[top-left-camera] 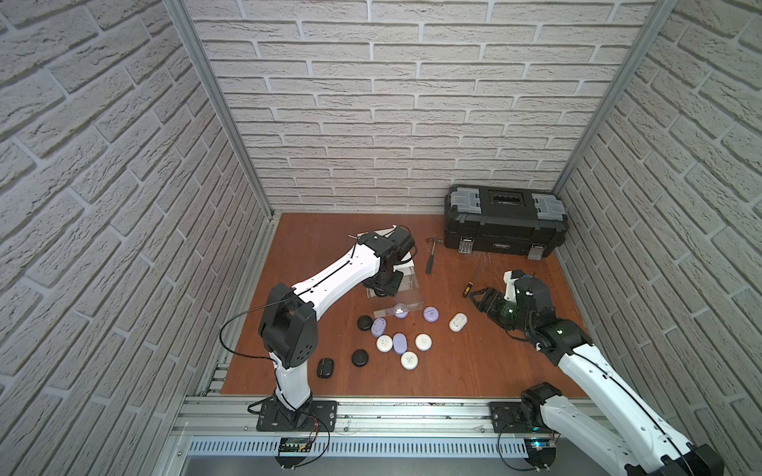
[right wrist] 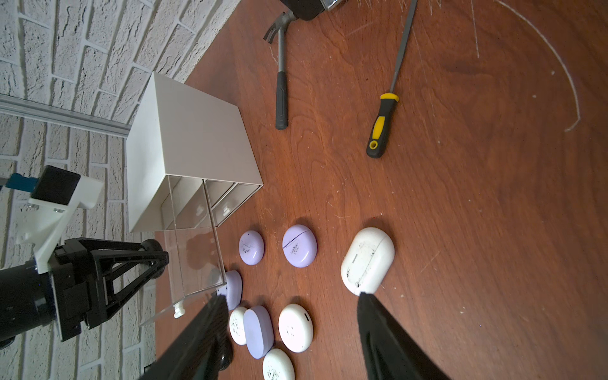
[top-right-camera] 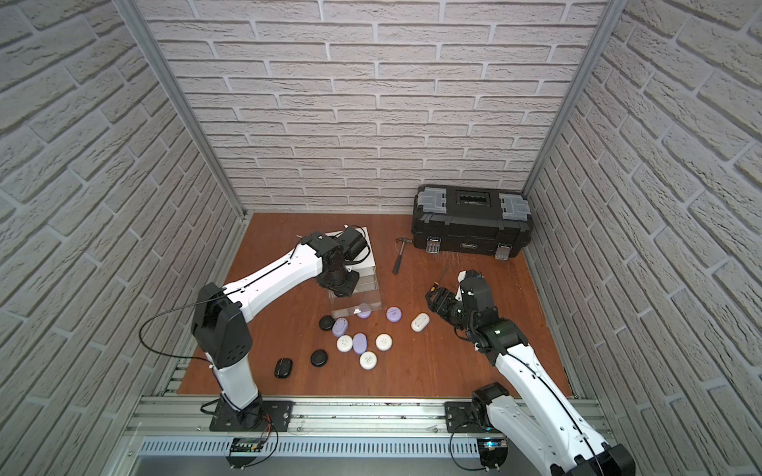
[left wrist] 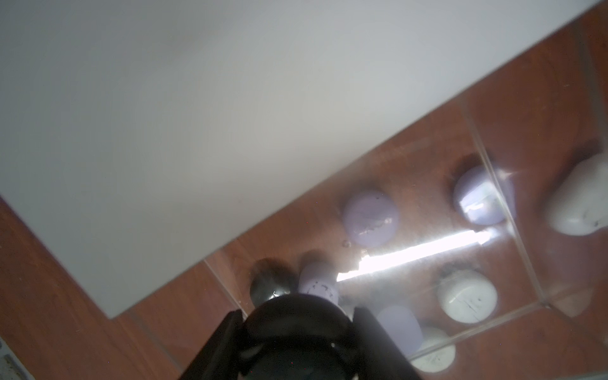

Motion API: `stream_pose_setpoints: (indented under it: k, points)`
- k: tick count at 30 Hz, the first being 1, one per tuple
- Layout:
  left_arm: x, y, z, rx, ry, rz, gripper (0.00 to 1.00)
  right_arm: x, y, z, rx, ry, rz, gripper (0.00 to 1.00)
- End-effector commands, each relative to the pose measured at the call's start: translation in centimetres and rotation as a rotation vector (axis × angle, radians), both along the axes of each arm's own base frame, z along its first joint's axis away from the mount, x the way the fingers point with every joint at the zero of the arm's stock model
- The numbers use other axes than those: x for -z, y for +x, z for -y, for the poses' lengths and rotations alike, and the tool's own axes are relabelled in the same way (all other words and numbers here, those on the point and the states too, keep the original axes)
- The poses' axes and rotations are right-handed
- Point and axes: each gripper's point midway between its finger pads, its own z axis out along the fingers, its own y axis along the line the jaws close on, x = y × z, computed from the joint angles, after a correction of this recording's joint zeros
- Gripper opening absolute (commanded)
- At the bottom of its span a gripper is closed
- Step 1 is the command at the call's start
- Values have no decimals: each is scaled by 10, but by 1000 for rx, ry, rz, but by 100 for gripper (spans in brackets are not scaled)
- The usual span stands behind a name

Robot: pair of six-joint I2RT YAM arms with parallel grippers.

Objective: Put the bluetooth earphones in the drawer according to color
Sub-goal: Place the bluetooth earphone in the drawer.

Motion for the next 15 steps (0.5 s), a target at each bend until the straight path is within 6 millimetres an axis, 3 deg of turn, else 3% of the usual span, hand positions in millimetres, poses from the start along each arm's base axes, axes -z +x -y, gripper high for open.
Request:
stream_pose_setpoints:
  k: [1, 15]
  points:
    - [1, 4, -3, -7, 17, 2, 42, -4, 3, 1, -5, 5, 34, 67]
    - [3, 16, -6, -21, 42, 5, 44, -2, 2, 3, 2, 5, 32, 67]
